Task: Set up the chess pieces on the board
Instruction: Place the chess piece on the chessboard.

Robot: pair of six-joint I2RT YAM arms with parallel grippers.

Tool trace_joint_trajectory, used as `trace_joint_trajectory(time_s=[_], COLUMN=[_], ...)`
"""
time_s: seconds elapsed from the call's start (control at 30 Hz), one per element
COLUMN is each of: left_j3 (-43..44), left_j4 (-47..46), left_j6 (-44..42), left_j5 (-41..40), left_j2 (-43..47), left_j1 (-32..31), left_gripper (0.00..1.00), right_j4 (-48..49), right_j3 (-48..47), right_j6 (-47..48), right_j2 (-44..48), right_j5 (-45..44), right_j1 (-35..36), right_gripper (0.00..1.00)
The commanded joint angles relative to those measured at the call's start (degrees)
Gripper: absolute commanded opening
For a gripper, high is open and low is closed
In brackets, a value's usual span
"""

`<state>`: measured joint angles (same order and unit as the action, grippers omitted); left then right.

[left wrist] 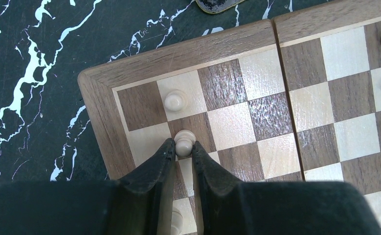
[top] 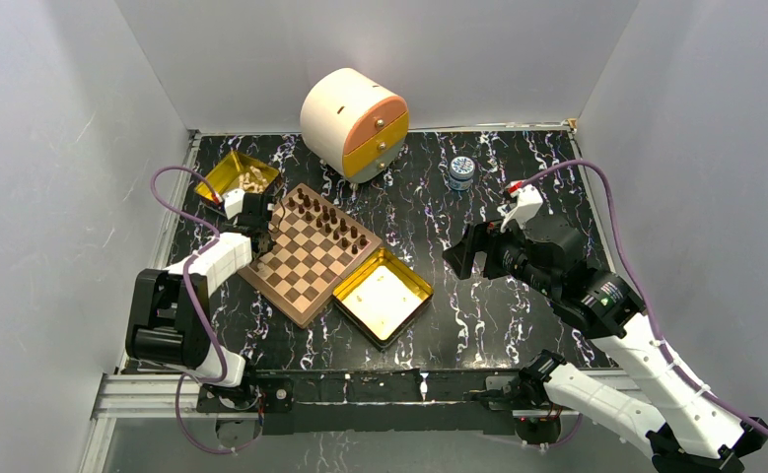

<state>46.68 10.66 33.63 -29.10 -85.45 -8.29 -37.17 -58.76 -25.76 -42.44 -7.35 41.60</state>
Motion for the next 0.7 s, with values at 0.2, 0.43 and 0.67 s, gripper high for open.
trace_joint_trajectory(time_s=[0.2,0.43,0.67], left_j3=[1.7,2.2,5.3], left_j4=[-0.6,-0.1,3.4], left_j6=[0.1,-0.2,-1.5], left_j5=[-0.5,-0.7,-0.7], left_j2=[-0.6,-0.4,3.5], left_j1=[0.4,0.4,0.4], left_gripper=[0.13,0.2,0.29], right_j4=[3.5,3.7,4.0], right_j3=[-0.8,-0.9,-0.8], right_j6=[-0.3,-0.1,-0.2], right_j2=[-0.2,-0.4,-0.7], right_j5=[-0.4,-0.5,0.4], right_j1=[-0.2,-0.2,-0.3], right_gripper=[0.99,0.99,0.99])
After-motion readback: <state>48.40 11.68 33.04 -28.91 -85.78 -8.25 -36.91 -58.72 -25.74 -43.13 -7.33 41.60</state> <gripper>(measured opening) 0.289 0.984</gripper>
